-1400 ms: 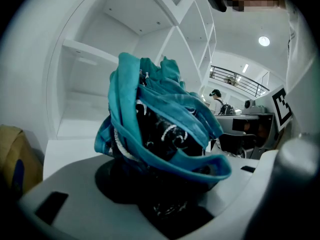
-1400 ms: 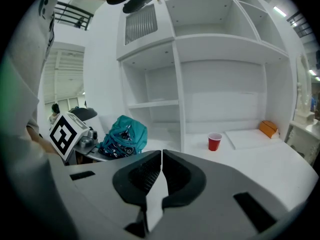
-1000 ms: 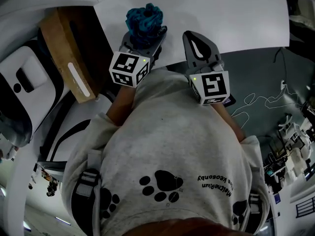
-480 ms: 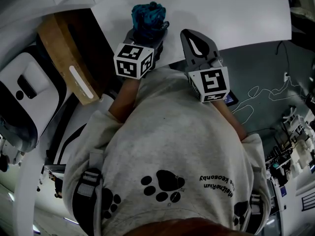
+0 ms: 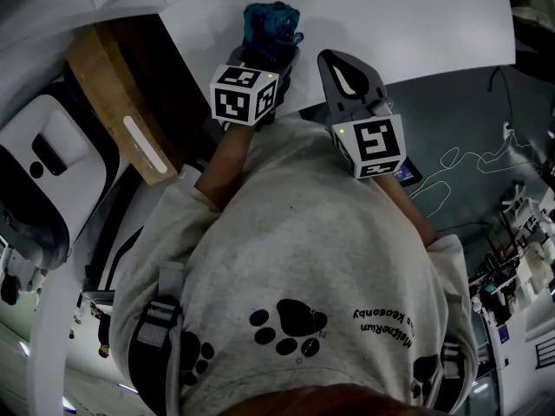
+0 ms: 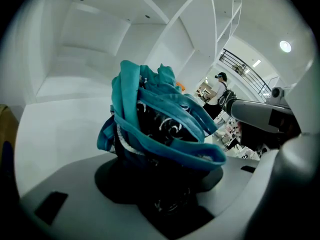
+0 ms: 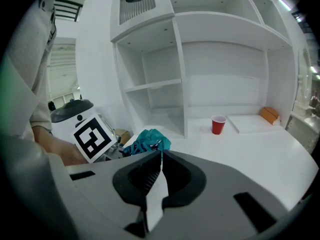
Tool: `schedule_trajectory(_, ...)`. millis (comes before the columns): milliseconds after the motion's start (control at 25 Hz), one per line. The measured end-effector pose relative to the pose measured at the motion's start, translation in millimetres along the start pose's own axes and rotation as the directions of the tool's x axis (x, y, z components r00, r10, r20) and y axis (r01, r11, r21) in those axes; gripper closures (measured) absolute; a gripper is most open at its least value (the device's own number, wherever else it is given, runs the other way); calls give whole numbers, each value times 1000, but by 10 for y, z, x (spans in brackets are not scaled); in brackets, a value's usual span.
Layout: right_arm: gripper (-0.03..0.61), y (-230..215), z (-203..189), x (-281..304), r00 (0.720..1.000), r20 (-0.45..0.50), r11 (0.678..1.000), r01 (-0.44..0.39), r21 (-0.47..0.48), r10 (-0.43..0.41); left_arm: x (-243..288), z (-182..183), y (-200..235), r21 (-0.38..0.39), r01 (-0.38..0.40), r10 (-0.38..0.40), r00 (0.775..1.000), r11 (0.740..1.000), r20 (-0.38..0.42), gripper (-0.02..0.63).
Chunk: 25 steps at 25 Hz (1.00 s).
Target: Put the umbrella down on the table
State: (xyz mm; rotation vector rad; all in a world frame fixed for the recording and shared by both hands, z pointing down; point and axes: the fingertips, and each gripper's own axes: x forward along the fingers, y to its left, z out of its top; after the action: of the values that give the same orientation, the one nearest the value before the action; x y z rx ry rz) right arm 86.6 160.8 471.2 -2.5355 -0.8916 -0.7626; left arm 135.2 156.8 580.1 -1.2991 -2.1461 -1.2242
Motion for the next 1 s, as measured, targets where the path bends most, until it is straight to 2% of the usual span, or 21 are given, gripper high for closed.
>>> schedule_trajectory(240, 545, -3, -19, -3, 1000, -3, 1000, -1, 3, 1, 85, -28, 22, -5, -11, 11, 1000, 1000, -18, 364)
schedule_trajectory(1000, 545, -49, -355, 318, 994, -113, 1000, -3, -31, -1, 207, -71, 60, -16, -28, 27, 999, 999, -47, 362)
